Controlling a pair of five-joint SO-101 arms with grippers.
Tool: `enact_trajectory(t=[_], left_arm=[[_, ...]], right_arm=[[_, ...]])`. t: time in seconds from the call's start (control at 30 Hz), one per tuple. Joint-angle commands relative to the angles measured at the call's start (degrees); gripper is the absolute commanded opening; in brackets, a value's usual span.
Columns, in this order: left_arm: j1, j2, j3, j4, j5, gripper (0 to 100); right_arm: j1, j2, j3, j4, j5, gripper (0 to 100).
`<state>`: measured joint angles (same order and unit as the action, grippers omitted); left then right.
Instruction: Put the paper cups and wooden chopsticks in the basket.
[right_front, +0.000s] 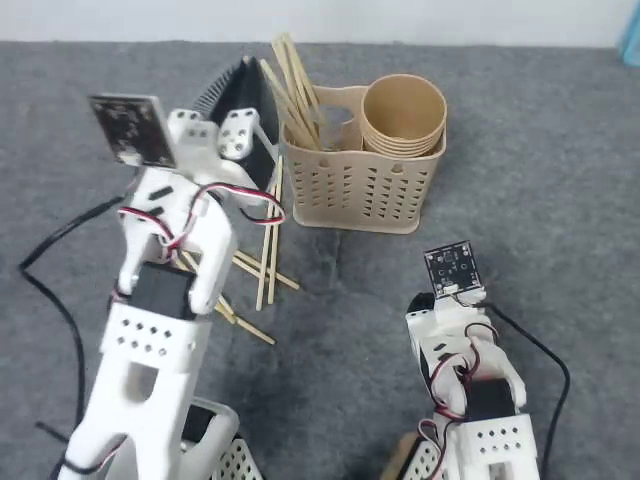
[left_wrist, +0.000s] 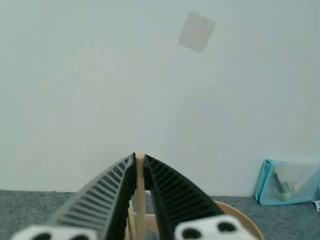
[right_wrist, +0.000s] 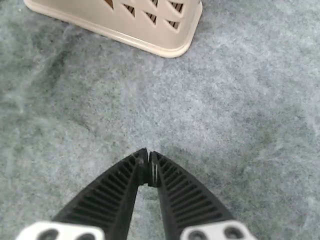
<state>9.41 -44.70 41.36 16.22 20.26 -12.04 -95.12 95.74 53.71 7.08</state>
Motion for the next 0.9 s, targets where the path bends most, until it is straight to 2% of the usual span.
enact_trajectory(t=[0.0,0.1,0.2,0.4,0.47,0.67,0.87], left_arm=[[0.2,-1.4,5.8,-12.3,0.4,1],[0.2,-1.4,8.7,-16.9,0.4,1],[0.2,-1.6,7.2,-13.0,0.4,5],[-0.4,-1.9,-4.1,5.4,0.4,24],[-1.2,-1.9,-9.4,12.8,0.4,27],[-7.6,-1.5,-24.2,36.0,0.6,22],[-12.7,-1.9,-29.8,49.8,0.7,11]], right_arm=[[0.7,-0.7,1.1,0.5,0.0,0.9],[0.7,-0.7,1.1,0.5,0.0,0.9],[0.7,-0.7,1.1,0.5,0.0,0.9],[0.7,-0.6,1.1,0.4,0.0,0.9],[0.7,-0.6,1.1,0.4,0.0,0.9],[0.7,-0.6,1.1,0.4,0.0,0.9],[0.7,-0.6,1.1,0.4,0.0,0.9]])
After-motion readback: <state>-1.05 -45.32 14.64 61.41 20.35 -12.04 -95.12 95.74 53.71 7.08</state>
